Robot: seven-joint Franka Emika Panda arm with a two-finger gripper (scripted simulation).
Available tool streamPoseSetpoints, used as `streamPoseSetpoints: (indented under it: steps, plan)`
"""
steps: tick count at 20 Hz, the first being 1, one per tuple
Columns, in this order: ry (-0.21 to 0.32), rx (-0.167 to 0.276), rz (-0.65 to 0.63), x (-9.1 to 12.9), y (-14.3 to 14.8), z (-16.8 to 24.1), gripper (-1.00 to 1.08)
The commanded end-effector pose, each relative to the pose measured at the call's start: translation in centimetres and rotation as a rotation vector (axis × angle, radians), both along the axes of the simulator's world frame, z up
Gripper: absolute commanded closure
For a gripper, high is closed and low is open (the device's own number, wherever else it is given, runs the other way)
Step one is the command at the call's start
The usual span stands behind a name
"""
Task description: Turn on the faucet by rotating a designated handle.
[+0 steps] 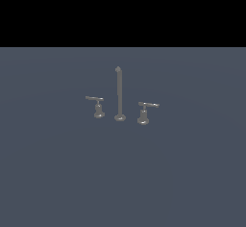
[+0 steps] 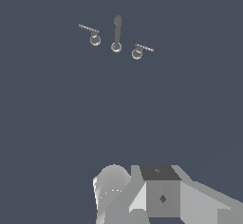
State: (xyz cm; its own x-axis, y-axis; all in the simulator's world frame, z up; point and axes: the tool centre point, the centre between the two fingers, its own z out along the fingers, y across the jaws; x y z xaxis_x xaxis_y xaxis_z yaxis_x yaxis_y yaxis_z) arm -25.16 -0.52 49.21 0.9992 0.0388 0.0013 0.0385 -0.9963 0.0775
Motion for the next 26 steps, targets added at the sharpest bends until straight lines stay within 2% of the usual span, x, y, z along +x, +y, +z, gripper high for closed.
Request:
streamPoseSetpoints:
  steps: [1,8,14,26]
  plan:
    - [0.0,0.0,0.0,0.0,0.0,0.0,1.08]
    - [-0.001,0.001,-0.029,0.5,0.3,-0.7,1.08]
    - [-0.003,0.004,-0.102,1.7,0.9,-2.3,1.08]
    - [-0.013,0.014,-0.368,6.4,2.6,-8.3,1.08]
